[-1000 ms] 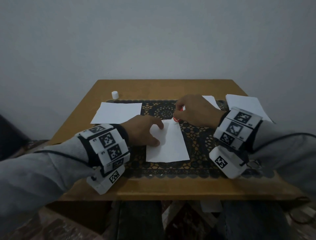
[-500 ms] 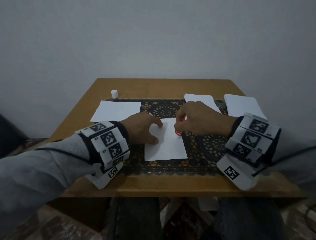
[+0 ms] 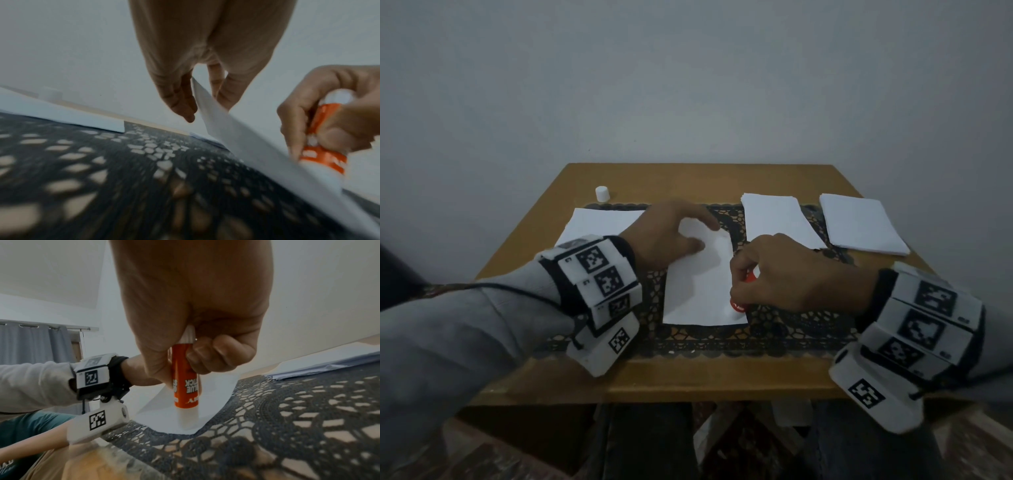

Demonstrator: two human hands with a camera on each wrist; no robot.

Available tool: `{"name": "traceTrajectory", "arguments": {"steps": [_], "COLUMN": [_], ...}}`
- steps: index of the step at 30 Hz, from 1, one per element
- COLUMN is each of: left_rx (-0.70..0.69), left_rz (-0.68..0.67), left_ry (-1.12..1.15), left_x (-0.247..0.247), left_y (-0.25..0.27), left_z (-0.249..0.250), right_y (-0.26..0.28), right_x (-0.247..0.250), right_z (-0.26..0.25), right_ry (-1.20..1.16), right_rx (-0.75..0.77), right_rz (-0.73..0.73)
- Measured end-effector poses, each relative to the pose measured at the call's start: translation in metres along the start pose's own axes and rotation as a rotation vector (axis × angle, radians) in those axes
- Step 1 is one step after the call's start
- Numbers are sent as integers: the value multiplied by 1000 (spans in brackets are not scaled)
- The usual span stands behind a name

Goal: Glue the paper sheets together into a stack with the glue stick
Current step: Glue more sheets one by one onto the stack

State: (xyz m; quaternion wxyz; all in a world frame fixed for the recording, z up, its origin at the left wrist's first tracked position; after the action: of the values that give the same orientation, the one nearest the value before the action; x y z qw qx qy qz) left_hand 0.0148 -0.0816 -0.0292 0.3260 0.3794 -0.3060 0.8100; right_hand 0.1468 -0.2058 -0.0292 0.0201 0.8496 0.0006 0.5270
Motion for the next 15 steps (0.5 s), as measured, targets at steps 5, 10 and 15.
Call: {"name": "traceTrajectory", "arguments": {"steps": [5, 10, 15], "left_rx": [27, 142, 178], "left_rz": [-127, -473, -475], "left_ry": [138, 108, -41], "left_x": [20, 32, 28], "left_y": [-22, -15, 4], "left_z": [7, 6, 0], "right_y": [2, 0, -9], "right_x": [2, 14, 39], "right_z": [4, 11, 28], "right_ry": [-38, -61, -199], "right_rx": [13, 38, -47], "right_rz": [-10, -37, 90]}}
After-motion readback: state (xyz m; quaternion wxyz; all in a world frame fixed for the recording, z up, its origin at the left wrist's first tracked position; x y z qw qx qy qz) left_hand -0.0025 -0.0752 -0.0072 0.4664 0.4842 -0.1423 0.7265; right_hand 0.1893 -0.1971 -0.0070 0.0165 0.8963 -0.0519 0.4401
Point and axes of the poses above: each hand's wrist, its own y-axis away from the middle knuckle, its own x-axis out of the back of the hand, z = x × y, the point moved 2 cm from there along -y, towards the middle knuckle, and after that the axes turned 3 degrees about z, right-handed, at the moved point
